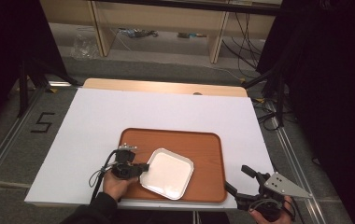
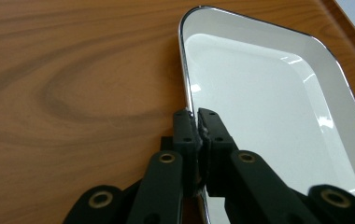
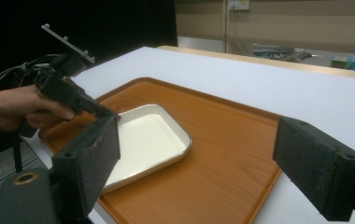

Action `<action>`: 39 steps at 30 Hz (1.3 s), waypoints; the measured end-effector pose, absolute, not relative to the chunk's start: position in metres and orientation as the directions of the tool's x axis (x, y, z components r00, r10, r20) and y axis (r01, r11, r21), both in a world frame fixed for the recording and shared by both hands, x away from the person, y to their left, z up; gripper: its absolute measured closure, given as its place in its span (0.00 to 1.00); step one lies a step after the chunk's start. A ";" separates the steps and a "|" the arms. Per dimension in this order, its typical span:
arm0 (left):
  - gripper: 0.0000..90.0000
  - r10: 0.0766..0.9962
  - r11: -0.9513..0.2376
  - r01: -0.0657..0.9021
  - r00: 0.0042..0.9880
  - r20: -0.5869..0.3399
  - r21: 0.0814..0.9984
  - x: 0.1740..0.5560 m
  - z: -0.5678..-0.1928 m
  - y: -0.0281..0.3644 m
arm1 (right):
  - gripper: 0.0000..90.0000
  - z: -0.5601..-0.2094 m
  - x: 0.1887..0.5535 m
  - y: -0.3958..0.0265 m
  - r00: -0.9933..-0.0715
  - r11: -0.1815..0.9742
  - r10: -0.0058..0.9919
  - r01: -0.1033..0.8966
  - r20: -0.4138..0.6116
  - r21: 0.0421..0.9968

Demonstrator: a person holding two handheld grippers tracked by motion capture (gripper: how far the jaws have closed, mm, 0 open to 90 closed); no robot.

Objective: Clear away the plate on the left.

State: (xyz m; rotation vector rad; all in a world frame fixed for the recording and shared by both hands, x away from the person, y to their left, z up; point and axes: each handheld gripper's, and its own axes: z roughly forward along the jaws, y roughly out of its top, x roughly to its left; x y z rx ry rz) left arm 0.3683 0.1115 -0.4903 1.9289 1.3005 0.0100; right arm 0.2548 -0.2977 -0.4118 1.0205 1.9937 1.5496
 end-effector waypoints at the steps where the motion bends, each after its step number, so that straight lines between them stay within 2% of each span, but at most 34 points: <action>1: 0.95 0.786 -0.158 0.779 0.471 -0.401 0.606 0.367 -0.490 0.112 | 0.18 -0.412 0.255 -0.298 -0.645 0.111 0.756 0.291 0.109 0.950; 3: 0.95 0.788 -0.160 0.782 0.469 -0.399 0.603 0.366 -0.490 0.112 | 0.18 -0.412 0.253 -0.296 -0.633 0.091 0.763 0.306 0.131 0.948; 4: 0.95 0.787 -0.167 0.782 0.473 -0.396 0.601 0.365 -0.489 0.112 | 0.18 -0.412 0.254 -0.297 -0.639 0.103 0.761 0.288 0.111 0.952; 7: 0.94 0.788 -0.168 0.784 0.471 -0.396 0.598 0.363 -0.489 0.112 | 0.18 -0.410 0.252 -0.297 -0.633 0.100 0.761 0.326 0.139 0.940; 10: 0.93 0.788 -0.177 0.789 0.472 -0.396 0.588 0.359 -0.488 0.112 | 0.18 -0.412 0.255 -0.297 -0.643 0.101 0.757 0.287 0.113 0.953; 18: 0.89 0.794 -0.165 0.799 0.456 -0.403 0.578 0.347 -0.487 0.110 | 0.18 -0.412 0.253 -0.296 -0.635 0.087 0.761 0.305 0.135 0.948; 23: 0.87 0.777 -0.192 0.800 0.478 -0.410 0.569 0.341 -0.486 0.108 | 0.18 -0.411 0.253 -0.297 -0.634 0.109 0.763 0.319 0.127 0.942; 27: 0.87 0.776 -0.195 0.802 0.478 -0.411 0.565 0.335 -0.486 0.105 | 0.18 -0.411 0.254 -0.298 -0.641 0.123 0.761 0.299 0.103 0.946; 28: 0.87 0.768 -0.205 0.804 0.486 -0.417 0.559 0.335 -0.486 0.106 | 0.18 -0.411 0.253 -0.297 -0.633 0.107 0.763 0.319 0.128 0.942; 29: 0.87 0.771 -0.206 0.802 0.486 -0.412 0.560 0.334 -0.486 0.105 | 0.18 -0.411 0.254 -0.299 -0.642 0.120 0.760 0.298 0.106 0.947; 34: 0.86 0.772 -0.197 0.805 0.479 -0.417 0.560 0.328 -0.486 0.106 | 0.18 -0.411 0.253 -0.297 -0.632 0.106 0.764 0.317 0.126 0.943; 35: 0.86 0.764 -0.199 0.810 0.480 -0.431 0.552 0.328 -0.486 0.107 | 0.18 -0.411 0.254 -0.298 -0.640 0.120 0.762 0.295 0.102 0.948; 39: 0.85 0.755 -0.204 0.813 0.485 -0.441 0.545 0.323 -0.485 0.108 | 0.18 -0.411 0.253 -0.297 -0.633 0.108 0.764 0.317 0.125 0.942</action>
